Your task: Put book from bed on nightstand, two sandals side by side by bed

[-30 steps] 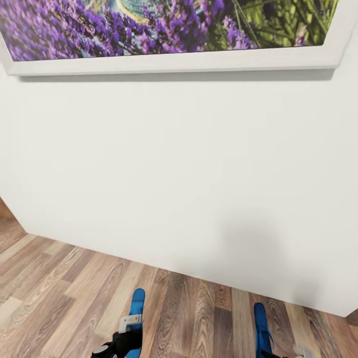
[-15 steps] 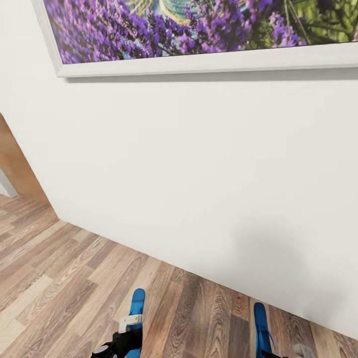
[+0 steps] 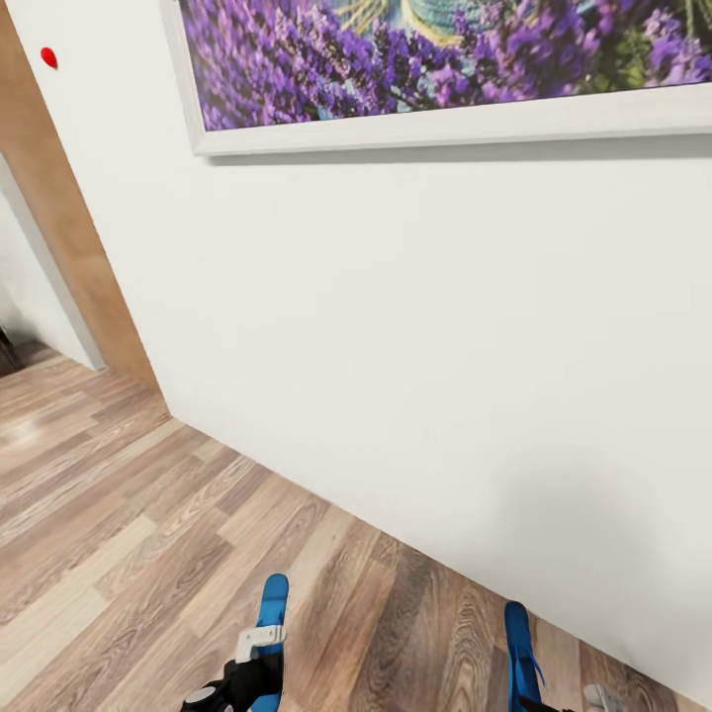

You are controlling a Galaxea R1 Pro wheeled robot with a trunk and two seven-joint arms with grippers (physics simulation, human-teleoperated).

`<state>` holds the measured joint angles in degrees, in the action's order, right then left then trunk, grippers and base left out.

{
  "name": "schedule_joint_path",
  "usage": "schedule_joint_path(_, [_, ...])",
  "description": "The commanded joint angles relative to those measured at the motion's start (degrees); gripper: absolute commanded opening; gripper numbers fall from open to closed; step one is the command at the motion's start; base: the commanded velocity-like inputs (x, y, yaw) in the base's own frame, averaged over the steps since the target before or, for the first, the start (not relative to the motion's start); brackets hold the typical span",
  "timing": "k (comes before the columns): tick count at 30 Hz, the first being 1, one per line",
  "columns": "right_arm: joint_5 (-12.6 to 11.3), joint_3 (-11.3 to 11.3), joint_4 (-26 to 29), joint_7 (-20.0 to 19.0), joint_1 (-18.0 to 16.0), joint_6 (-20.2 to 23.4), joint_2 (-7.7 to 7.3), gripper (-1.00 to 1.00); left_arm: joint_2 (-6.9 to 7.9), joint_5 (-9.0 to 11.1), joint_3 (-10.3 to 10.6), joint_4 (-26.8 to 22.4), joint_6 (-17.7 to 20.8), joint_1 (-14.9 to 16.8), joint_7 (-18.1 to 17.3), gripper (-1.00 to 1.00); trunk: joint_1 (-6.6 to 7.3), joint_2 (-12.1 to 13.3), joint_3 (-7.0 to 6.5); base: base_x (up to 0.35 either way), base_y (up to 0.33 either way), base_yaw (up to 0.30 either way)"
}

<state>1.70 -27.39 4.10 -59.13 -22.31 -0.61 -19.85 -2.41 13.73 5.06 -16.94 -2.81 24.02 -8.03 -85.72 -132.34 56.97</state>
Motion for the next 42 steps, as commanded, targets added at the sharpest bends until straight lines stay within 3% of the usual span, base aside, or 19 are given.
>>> schedule_joint_path(1, [0.14,-0.30,0.01,-0.20,-0.01,-0.07,-0.02,-1.00,0.03,0.59,0.48,0.10,-0.26,0.06,0.03,-1.00,0.01,-0.02,0.05,0.000,0.000,0.293])
schedule_joint_path(26, [0.23,-0.24,0.00,-0.24,-0.01,-0.03,0.14,-1.00,0.01,0.59,0.48,0.12,-0.20,0.06,0.03,-1.00,0.01,-0.02,0.05,0.000,0.000,0.293])
schedule_joint_path(37, [0.48,-0.11,0.27,3.55,-0.01,0.03,3.77,-1.00,0.03,0.59,0.48,0.07,-0.18,0.06,-0.05,-1.00,0.01,-0.02,0.05,0.000,0.000,0.293])
schedule_joint_path(40, [0.49,0.03,0.29,6.48,-0.01,0.06,4.57,-1.00,0.03,0.59,0.48,0.07,-0.18,0.06,-0.06,-1.00,0.01,-0.02,0.05,0.000,0.000,0.293])
schedule_joint_path(42, [0.49,0.17,0.35,8.30,-0.01,0.08,5.95,-1.00,0.03,0.59,0.48,0.08,-0.18,0.06,-0.06,-1.00,0.01,-0.02,0.05,0.000,0.000,0.293])
